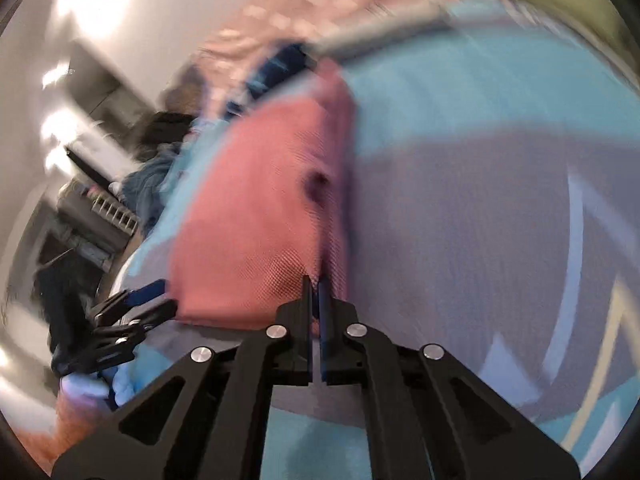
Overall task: Fold small clothes
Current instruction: 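Move both open tools to the folded sweater's end and position fingers around it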
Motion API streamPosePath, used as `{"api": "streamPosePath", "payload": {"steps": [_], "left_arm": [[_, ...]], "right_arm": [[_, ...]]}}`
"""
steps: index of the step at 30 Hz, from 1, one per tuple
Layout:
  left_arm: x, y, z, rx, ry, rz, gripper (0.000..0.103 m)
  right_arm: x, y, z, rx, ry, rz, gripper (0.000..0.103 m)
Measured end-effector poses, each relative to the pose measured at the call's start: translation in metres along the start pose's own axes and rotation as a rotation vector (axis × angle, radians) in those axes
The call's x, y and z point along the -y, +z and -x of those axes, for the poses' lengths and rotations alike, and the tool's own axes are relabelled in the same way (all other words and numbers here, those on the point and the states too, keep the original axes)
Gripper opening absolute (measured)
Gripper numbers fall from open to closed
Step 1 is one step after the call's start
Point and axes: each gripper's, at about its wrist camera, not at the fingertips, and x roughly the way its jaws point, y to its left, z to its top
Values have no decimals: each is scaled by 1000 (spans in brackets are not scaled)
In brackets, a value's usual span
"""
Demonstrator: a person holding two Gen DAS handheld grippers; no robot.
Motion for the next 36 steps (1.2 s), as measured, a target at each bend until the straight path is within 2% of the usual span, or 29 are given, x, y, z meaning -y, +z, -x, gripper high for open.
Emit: {"api": "streamPosePath", "payload": {"steps": [3,5,8,11,12,13,15,17,19,21,22,24,36], "left_arm": [[-6,-2,1,4,-27,31,77],[-6,-1,3,6,-29,36,76],[-6,4,16,49,-75,50,68],[-2,14,27,103,-144,60,48],[0,18,28,114,-175,66,33],[1,22,27,117,-221,79,24],[4,25,21,114,-263,80,22],[10,24,7,100,-227,59,22],[11,18,-12,64,-192,50,22],[11,13,-19,70,-183,44,22],[12,13,-17,75,-186,42,22],[11,13,-17,69,-192,39,22],[15,12,-21,60,-181,12,28]], "right_arm": [[1,-1,8,5,6,-22,1],[-11,-1,11,21,-47,53,2],[-29,3,20,73,-121,145,6],[-47,10,29,128,-71,210,6],[-55,12,29,141,-47,230,6],[-61,13,27,153,-35,250,6],[-73,11,20,168,-33,302,6],[-76,10,7,150,-54,321,6],[-65,8,-12,82,-93,281,6],[-47,3,-28,29,-129,229,5],[-40,2,-26,50,-92,206,5],[-35,4,-22,35,-75,180,4],[-54,-4,-26,36,-161,280,7]]}}
